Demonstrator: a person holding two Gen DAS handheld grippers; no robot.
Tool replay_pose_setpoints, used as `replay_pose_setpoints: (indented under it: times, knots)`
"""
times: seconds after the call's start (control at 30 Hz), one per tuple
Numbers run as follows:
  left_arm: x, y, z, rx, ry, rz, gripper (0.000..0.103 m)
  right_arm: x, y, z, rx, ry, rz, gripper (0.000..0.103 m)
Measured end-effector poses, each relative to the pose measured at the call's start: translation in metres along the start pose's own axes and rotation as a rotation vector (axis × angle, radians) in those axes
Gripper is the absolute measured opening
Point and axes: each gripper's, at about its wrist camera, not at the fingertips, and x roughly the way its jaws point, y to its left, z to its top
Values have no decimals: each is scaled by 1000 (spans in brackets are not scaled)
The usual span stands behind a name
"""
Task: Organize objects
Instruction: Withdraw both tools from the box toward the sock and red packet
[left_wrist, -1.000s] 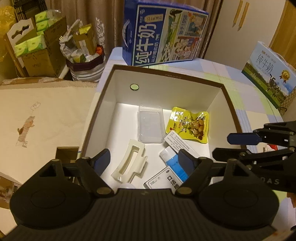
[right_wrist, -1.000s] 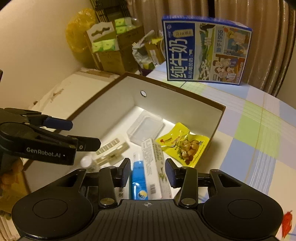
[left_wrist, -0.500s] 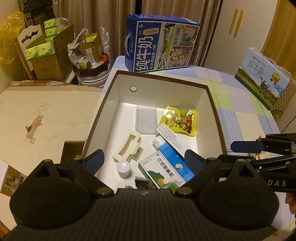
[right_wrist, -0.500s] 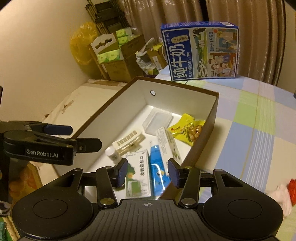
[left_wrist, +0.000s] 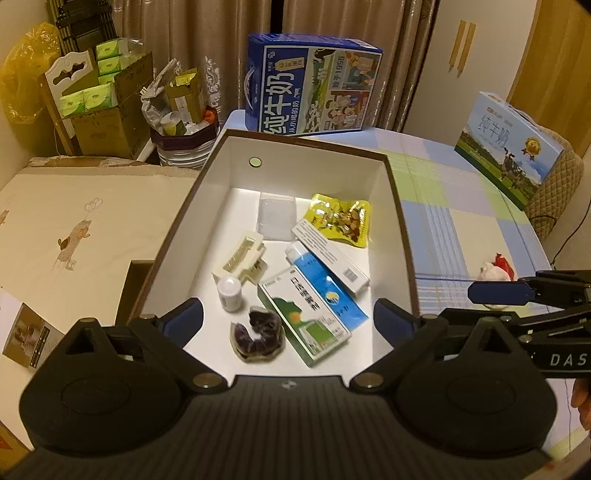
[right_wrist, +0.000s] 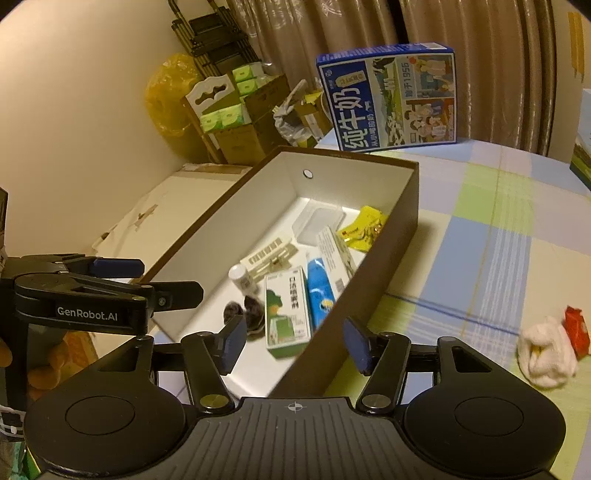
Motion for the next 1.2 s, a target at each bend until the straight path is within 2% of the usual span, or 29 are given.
replay_pose_setpoints:
  times: [0.63,1.0,1.2]
  knots:
    - [-29,-72,-46,34,23,19,100,-64,-34,-44,20,12,-14,62]
    - [-26,-122,-64,61,43,11,102,-89,-76,-75,84,61,-60,64]
    - [-16,-148,-71,68,67,-21,102,-100,-106,-88,156,76,-101,65]
